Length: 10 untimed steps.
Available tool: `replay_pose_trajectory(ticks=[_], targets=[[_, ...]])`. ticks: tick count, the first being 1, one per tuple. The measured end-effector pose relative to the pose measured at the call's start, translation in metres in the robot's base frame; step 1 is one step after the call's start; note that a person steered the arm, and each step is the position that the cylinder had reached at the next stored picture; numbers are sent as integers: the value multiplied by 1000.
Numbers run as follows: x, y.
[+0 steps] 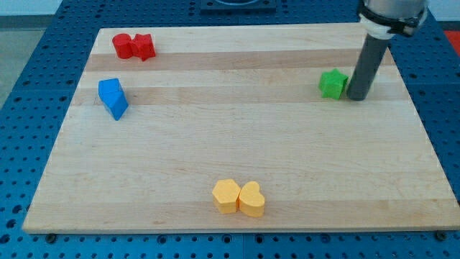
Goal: Push the green star towards left
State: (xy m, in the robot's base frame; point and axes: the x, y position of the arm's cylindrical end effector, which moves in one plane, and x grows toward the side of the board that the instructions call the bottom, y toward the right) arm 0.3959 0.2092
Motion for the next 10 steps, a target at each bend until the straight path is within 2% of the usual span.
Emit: replay_pose_trajectory(ticks=[1,2,3,5,8,9,10], targets=[[27,31],[5,55],[-16,50],[-10,17],[-41,-65],[-26,-49],[28,6]])
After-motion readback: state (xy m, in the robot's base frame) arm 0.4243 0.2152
